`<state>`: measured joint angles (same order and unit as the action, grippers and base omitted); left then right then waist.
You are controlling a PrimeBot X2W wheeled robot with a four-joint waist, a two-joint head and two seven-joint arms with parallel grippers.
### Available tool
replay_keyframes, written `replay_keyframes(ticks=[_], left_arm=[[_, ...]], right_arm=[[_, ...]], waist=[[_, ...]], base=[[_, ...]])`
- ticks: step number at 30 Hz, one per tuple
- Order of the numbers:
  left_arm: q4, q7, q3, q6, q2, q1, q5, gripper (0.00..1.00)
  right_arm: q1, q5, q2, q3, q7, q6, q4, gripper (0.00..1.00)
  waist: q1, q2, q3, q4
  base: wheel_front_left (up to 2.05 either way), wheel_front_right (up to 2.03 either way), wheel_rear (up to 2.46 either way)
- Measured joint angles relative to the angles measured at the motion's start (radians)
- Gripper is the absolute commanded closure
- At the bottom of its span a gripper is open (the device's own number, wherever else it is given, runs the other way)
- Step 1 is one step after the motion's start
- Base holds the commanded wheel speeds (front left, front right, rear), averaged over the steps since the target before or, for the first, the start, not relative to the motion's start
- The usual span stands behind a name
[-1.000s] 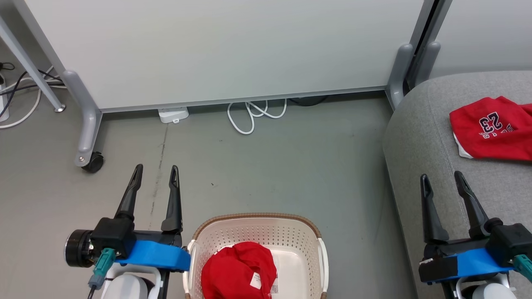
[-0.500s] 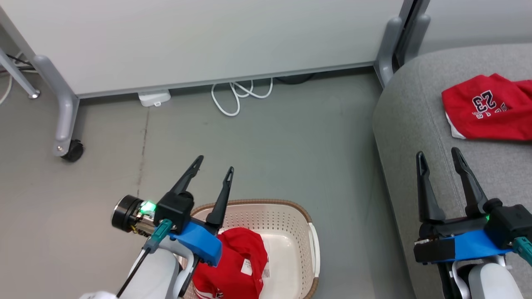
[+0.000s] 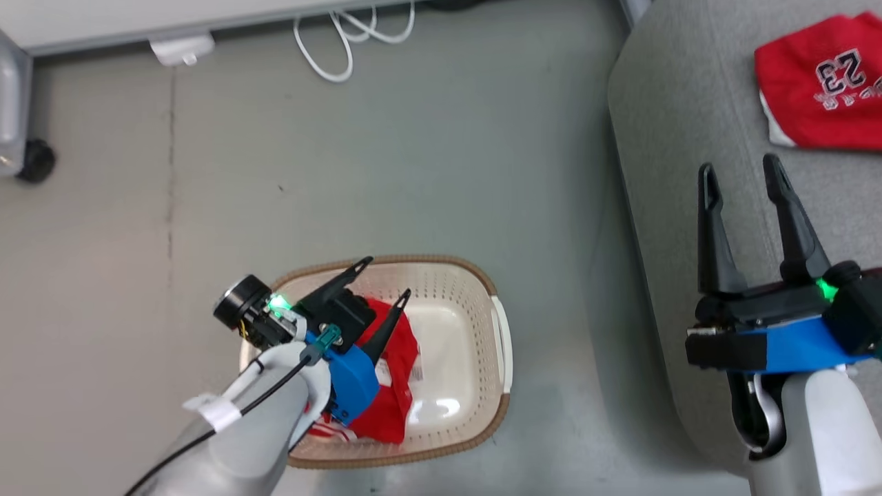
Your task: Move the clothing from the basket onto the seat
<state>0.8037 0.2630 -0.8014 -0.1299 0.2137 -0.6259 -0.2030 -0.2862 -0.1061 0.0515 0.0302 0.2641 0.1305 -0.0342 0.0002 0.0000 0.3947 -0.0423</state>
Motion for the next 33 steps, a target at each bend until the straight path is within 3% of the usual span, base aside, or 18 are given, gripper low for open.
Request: replay_keyframes(ticks=[7, 11, 17, 22, 30, 33], left_arm=[[0.189, -0.022, -0.195, 0.0, 0.008, -0.131, -0.038, 0.0], [0.274, -0.097, -0.307, 0.0, 0.011, -0.175, -0.084, 0.0], [0.317, -0.141, -0.441, 0.0, 0.029, -0.241, -0.122, 0.0], [0.335, -0.199, -0.471, 0.0, 0.034, -0.27, -0.12, 0.0], [0.355, -0.334, -0.479, 0.0, 0.044, -0.326, 0.067, 0.0], [0.364, -0.35, -0.479, 0.0, 0.046, -0.344, 0.092, 0.0]], right_arm=[[-0.086, -0.006, 0.0, -0.026, 0.0, 0.0, 0.017, 0.0], [-0.126, -0.007, 0.0, -0.04, 0.0, 0.0, 0.023, 0.0], [-0.174, 0.001, 0.001, -0.034, 0.0, 0.0, 0.046, 0.0], [-0.198, 0.006, 0.004, -0.03, 0.0, 0.0, 0.064, 0.0], [-0.222, 0.008, 0.007, -0.035, 0.0, 0.0, 0.104, 0.0], [-0.222, 0.008, 0.008, -0.034, 0.0, 0.0, 0.119, 0.0]], waist=[[0.0001, 0.0, 0.147, -0.029], [0.0001, 0.0, 0.223, -0.047], [0.0001, 0.0, 0.324, -0.075], [0.0001, 0.0, 0.389, -0.088], [0.0001, 0.0, 0.529, -0.108], [0.0, 0.0, 0.557, -0.112]], base=[[0.0, 0.0, 0.0], [0.0, 0.0, 0.0], [0.0, 0.0, 0.0], [0.0, 0.0, 0.0], [0.0, 0.0, 0.0], [0.0, 0.0, 0.0]])
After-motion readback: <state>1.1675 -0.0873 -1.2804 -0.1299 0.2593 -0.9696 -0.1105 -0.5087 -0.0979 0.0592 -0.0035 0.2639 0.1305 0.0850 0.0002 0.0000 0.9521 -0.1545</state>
